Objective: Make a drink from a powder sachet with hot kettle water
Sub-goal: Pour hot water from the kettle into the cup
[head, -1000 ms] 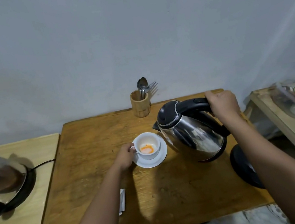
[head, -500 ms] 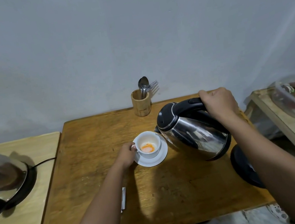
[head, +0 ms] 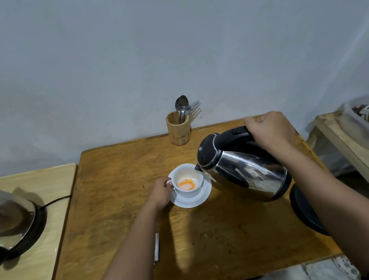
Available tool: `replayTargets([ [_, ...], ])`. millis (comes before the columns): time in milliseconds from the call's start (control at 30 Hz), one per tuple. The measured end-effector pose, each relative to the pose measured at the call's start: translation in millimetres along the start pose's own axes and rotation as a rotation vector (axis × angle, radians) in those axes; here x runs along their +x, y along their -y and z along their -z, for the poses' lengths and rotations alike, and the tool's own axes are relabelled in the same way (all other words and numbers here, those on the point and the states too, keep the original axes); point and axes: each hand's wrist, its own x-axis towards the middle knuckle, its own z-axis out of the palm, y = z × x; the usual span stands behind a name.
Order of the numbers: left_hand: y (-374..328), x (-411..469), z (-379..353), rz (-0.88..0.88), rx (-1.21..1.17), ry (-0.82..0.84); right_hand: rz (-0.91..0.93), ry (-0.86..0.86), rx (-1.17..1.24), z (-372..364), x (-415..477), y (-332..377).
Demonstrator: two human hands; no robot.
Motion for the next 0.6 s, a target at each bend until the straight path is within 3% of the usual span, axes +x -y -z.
replayTargets([
  [600,-0.1,1.0,-0.4,0.029,0.048,-0.006,0.056,-0.028,-0.073,1.7,-11.5,8.0],
])
